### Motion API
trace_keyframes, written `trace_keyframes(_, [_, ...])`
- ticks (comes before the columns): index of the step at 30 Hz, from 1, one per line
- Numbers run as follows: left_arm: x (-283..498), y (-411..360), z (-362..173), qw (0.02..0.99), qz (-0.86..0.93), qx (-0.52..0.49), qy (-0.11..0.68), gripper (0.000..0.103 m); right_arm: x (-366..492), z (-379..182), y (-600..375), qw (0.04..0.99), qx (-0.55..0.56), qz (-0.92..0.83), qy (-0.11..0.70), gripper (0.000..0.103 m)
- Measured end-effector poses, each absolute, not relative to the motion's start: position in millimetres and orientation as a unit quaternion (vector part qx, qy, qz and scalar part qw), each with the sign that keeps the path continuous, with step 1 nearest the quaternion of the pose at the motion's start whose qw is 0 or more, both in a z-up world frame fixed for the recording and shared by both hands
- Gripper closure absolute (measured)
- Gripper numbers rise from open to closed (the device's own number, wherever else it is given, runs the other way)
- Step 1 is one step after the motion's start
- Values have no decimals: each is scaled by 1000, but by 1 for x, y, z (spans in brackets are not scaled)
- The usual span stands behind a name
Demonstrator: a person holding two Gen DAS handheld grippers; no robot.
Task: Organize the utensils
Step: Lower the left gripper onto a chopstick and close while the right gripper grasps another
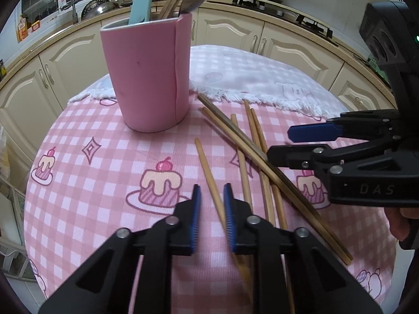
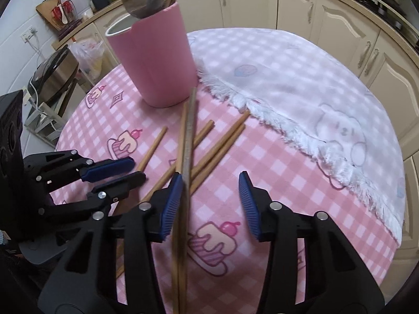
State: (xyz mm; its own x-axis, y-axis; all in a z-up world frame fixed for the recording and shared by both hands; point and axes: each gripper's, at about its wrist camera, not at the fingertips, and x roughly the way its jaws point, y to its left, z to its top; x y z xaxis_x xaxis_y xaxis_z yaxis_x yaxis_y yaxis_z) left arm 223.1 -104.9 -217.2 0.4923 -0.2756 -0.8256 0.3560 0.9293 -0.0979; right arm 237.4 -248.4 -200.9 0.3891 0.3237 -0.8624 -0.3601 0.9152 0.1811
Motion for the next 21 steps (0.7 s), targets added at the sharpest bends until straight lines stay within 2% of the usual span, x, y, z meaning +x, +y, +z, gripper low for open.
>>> trace_keyframes(3, [223,-104,-217,861,-188,42,470,94,237,-201,-247,830,-20,211,517,68])
trace_keyframes(10, [224,-101,-216,860,-190,48,470,95,236,-203,-238,819,-44,214,530,72])
trace_keyframes(11, [224,-100,-216,860,-190,49,471,95,236,-204,-236,818,-48,212,533,76])
trace_keyframes(12, [225,-100,-216,860,-189,50,471,95,236,-207,-234,815,-60,206,539,76])
trace_keyframes(15, [228,-99,-216,859,-190,55,472,95,238,-208,-235,813,-43,209,542,78])
trace_keyframes(17, [230,-100,-216,858,-190,60,474,95,241,-208,-236,812,-35,208,544,83])
trace_keyframes(21, [236,-104,-216,856,-191,72,476,94,245,-209,-245,812,-11,205,547,83])
